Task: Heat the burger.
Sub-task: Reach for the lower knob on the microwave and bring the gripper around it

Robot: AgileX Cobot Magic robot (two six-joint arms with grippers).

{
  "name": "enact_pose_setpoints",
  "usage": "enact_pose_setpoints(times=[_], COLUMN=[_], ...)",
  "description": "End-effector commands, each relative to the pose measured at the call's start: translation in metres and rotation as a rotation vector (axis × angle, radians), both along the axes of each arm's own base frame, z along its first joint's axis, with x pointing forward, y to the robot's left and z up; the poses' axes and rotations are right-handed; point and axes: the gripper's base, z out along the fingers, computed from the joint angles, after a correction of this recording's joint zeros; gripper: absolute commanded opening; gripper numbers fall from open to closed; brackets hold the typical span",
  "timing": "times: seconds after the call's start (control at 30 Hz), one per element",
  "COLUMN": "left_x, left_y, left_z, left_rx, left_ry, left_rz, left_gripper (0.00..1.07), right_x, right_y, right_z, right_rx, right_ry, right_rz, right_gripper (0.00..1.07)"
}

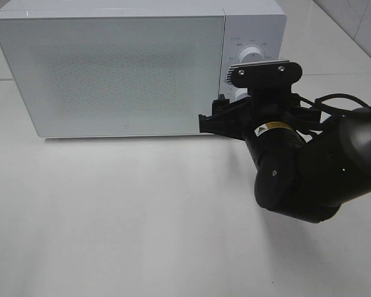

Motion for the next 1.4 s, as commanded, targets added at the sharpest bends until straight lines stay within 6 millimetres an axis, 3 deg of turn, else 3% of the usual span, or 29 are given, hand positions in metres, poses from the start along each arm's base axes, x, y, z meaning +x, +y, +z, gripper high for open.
enact_pose_setpoints(times=[0.03, 0.4, 0.7, 1.1, 1.4], left_x=[-0.004, -0.004, -0.003, -0.003, -0.003], left_y=[-0.001, -0.001, -0.001, -0.001, -0.001], left_z=[-0.001, -0.001, -0.001, -0.001, -0.001], left_rx=[-0.003, -0.002, -0.002, -0.002, -0.002], left_ry=[-0.025, -0.025, -0.021, -0.021, -0.021], left_rz=[-0.001, -0.001, -0.001, -0.001, -0.001], left_gripper=[1.01, 1.01, 1.01, 1.01, 1.01], right_x=[0.008, 0.034, 0.041, 0.049, 0.052], right_y=[0.001, -0.001, 0.004, -0.004, -0.005], right_z=[0.000, -0.008, -0.022, -0.021, -0.020], right_rx=[0.010, 0.044, 0.032, 0.065, 0.071], right_ry=[-0.015, -0.015, 0.002, -0.011, -0.013], right_rz=[0.000, -0.031, -0.023, -0.046, -0.044], right_gripper=[0.76, 0.76, 0.76, 0.76, 0.67])
